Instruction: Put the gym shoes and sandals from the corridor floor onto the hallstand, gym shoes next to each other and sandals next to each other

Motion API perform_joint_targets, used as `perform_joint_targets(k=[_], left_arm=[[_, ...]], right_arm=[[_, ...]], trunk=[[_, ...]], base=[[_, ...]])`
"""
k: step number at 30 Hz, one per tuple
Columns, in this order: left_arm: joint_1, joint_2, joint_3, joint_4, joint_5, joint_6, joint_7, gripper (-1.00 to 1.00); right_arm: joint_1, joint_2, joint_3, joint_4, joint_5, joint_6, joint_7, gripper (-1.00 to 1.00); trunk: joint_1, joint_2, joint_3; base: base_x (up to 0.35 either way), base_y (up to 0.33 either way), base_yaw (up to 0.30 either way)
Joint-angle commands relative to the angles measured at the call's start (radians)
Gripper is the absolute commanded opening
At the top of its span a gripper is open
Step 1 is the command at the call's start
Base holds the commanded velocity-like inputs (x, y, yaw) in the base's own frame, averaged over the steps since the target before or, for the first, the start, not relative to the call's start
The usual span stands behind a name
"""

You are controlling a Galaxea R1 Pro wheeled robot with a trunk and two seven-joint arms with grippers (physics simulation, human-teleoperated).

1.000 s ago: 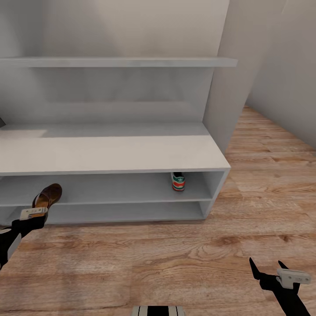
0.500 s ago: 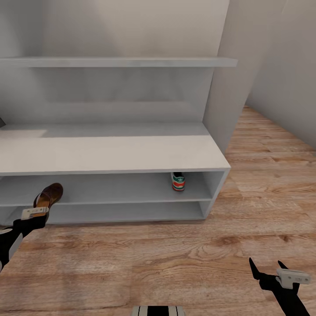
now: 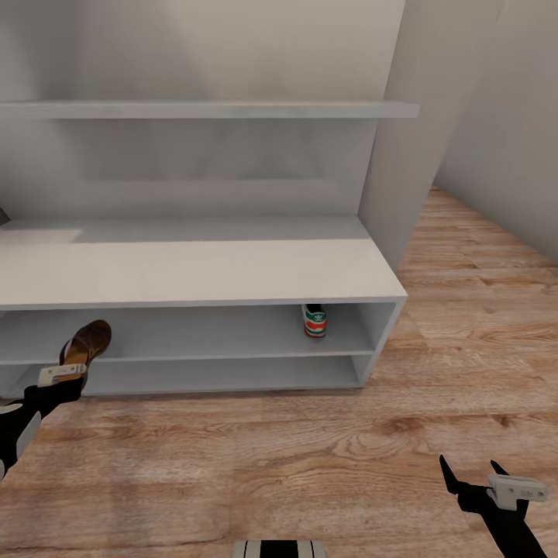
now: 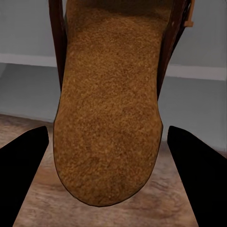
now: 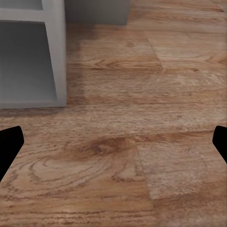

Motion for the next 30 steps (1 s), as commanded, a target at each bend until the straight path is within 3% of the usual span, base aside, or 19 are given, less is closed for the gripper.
perform_joint_targets(k=[1,30], left_arm=[[0.0,0.0,0.0,0.0,0.004,-0.001,0.0,-1.0],[0.0,0.001,0.0,0.0,0.021,-0.014,0.0,-1.0]], right_arm=[[0.0,0.0,0.0,0.0,0.0,0.0,0.0,1.0],[-0.001,0.001,0.0,0.0,0.001,0.001,-0.001,1.0]], trunk=[[0.0,0.0,0.0],[0.0,0.0,-0.014]], base=[[0.0,0.0,0.0],[0.0,0.0,0.0]])
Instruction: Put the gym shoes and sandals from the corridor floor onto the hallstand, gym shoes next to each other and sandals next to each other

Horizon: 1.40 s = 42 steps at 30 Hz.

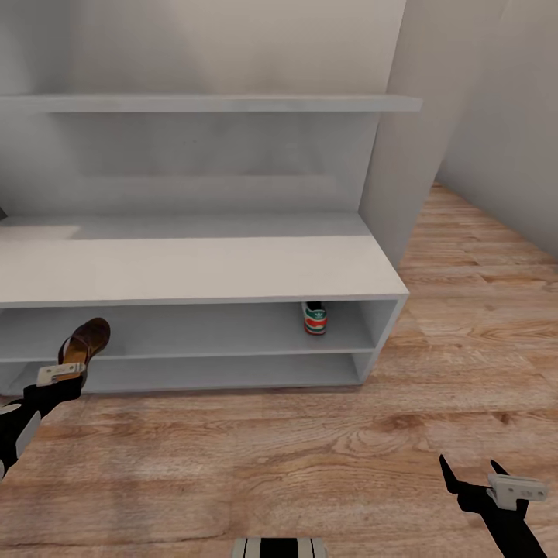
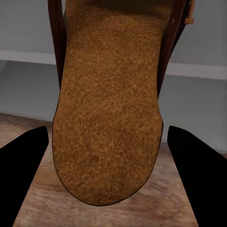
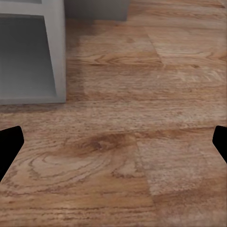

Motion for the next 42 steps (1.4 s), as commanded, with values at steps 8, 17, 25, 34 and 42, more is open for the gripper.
perform_joint_targets(k=[8,17,25,34,42], left_arm=[[0.0,0.0,0.0,0.001,0.0,-0.005,0.0,-1.0],[0.0,-0.001,-0.001,0.001,0.0,-0.008,0.0,-1.0],[0.0,-0.002,-0.002,0.001,0.0,-0.009,0.0,-1.0],[0.0,-0.002,-0.002,0.001,0.0,-0.01,0.0,-1.0],[0.0,-0.002,-0.002,0.001,0.0,-0.011,0.0,-1.0]], right_arm=[[0.0,0.001,0.0,0.0,0.0,0.0,0.0,1.0],[0.0,0.001,0.0,0.0,0.001,0.0,0.0,1.0],[0.0,0.001,0.0,0.0,0.001,0.0,-0.003,1.0],[0.0,0.001,0.0,0.0,0.0,0.0,-0.004,1.0],[0.0,0.001,0.0,0.0,-0.001,0.0,-0.003,1.0]], trunk=[[0.0,0.0,-0.001],[0.0,0.0,-0.006],[0.0,0.0,-0.016],[0.0,0.0,-0.025],[0.0,0.0,-0.027]], base=[[0.0,0.0,0.0],[0.0,0.0,0.0],[0.0,0.0,0.0],[0.0,0.0,0.0],[0.0,0.0,0.0]])
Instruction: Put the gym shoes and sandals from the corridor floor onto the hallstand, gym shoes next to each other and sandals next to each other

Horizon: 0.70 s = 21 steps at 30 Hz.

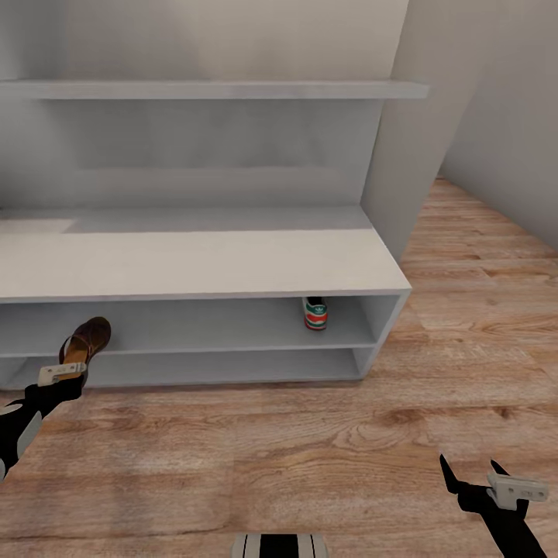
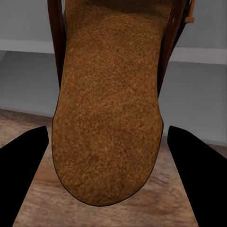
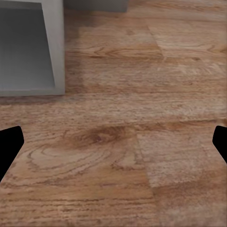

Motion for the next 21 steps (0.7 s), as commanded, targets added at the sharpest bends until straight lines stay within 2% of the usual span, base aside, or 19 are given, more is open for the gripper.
perform_joint_targets(k=[1,21], left_arm=[[0.0,0.0,0.0,0.0,0.0,0.0,0.0,-1.0],[0.001,0.002,0.002,0.001,0.0,0.0,0.0,-1.0]], right_arm=[[0.0,0.0,0.0,0.0,0.0,0.0,0.0,1.0],[0.0,0.0,0.0,0.0,0.0,0.001,-0.001,1.0]], trunk=[[0.0,0.0,0.0],[0.0,0.0,-0.009]], base=[[0.0,0.0,0.0],[0.0,0.0,0.0]])
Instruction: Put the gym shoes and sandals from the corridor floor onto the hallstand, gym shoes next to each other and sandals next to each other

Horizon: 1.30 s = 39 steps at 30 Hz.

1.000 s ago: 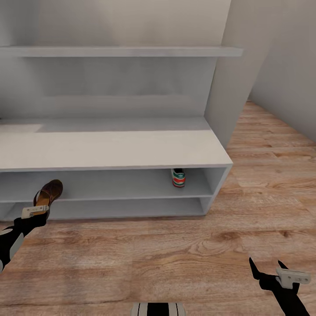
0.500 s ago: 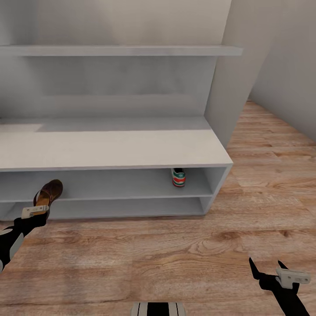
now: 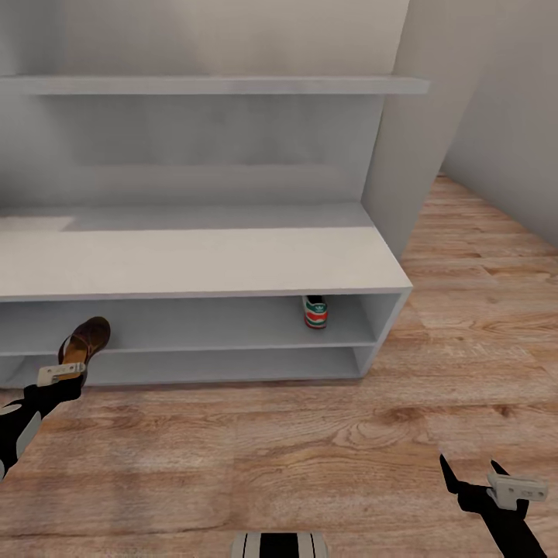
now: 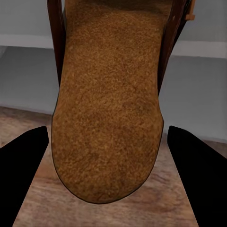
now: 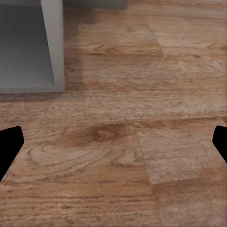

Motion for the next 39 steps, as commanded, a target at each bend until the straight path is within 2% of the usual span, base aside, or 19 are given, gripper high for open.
perform_joint_targets(k=[1,39], left_arm=[[0.0,0.0,0.0,0.0,0.0,0.0,0.0,-1.0],[-0.001,0.002,0.006,-0.011,0.01,-0.011,0.0,-1.0]], right_arm=[[0.0,0.0,0.0,0.0,0.0,0.0,0.0,1.0],[0.0,0.0,-0.002,0.001,-0.002,0.001,0.001,1.0]], trunk=[[0.0,0.0,-0.001],[0.0,0.0,-0.007]], base=[[0.0,0.0,0.0],[0.0,0.0,0.0]])
